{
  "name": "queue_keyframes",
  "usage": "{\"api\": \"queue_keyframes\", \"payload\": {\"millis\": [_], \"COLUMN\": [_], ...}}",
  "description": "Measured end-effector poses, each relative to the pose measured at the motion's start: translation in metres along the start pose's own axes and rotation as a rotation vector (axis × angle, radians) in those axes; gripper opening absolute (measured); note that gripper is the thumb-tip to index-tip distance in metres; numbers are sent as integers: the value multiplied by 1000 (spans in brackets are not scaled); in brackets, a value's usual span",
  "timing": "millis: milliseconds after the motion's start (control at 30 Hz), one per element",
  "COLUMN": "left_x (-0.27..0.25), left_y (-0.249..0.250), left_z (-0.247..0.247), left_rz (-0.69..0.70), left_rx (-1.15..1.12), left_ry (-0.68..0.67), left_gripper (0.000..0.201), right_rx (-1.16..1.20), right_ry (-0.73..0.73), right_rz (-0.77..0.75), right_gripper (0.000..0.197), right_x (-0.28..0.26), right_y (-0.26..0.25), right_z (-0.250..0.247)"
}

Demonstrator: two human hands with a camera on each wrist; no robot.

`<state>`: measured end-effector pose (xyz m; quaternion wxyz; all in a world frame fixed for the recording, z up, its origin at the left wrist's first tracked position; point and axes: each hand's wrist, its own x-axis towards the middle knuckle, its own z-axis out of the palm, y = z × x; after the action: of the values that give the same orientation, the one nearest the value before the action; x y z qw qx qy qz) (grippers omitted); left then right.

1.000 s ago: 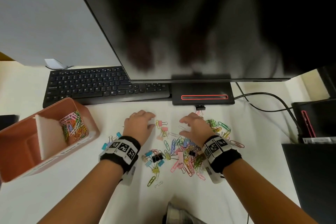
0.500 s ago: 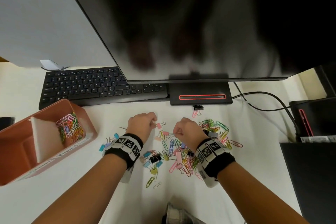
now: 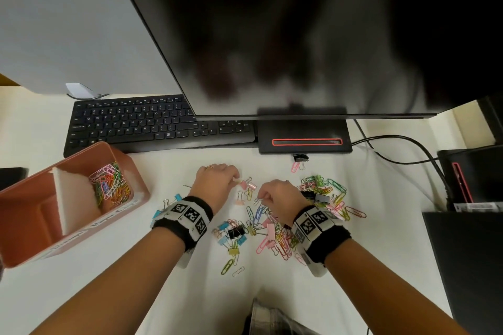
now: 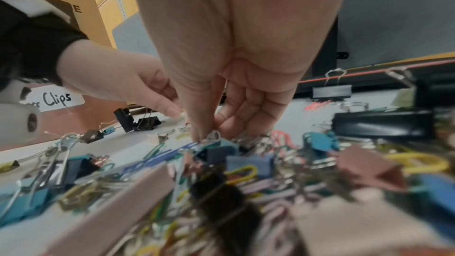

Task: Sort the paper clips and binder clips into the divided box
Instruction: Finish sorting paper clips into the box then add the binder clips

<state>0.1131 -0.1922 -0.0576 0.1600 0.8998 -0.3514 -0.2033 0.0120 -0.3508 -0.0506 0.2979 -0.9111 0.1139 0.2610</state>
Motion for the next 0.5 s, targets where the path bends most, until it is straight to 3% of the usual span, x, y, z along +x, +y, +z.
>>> {"api": "queue_keyframes", "payload": {"millis": [100, 167, 333, 500], "left_x": [-20, -38, -55, -49], "left_y": [-3, -5, -8, -3], "left_z": [-10, -10, 16, 19], "left_rz": [67, 91, 109, 109], "left_rx": [-166, -200, -95, -43], "left_ry": [54, -36, -251, -281], "left_gripper": [11, 13, 21, 11], "right_rx": [34, -10, -156, -204], "right_ry": [-30, -81, -132, -72], "right_rz": [-57, -136, -226, -260], "right_gripper": [23, 26, 29, 20], "right_x": [-8, -13, -9, -1], "right_y": [2, -1, -6, -7], "right_z": [-6, -5, 7, 16]}}
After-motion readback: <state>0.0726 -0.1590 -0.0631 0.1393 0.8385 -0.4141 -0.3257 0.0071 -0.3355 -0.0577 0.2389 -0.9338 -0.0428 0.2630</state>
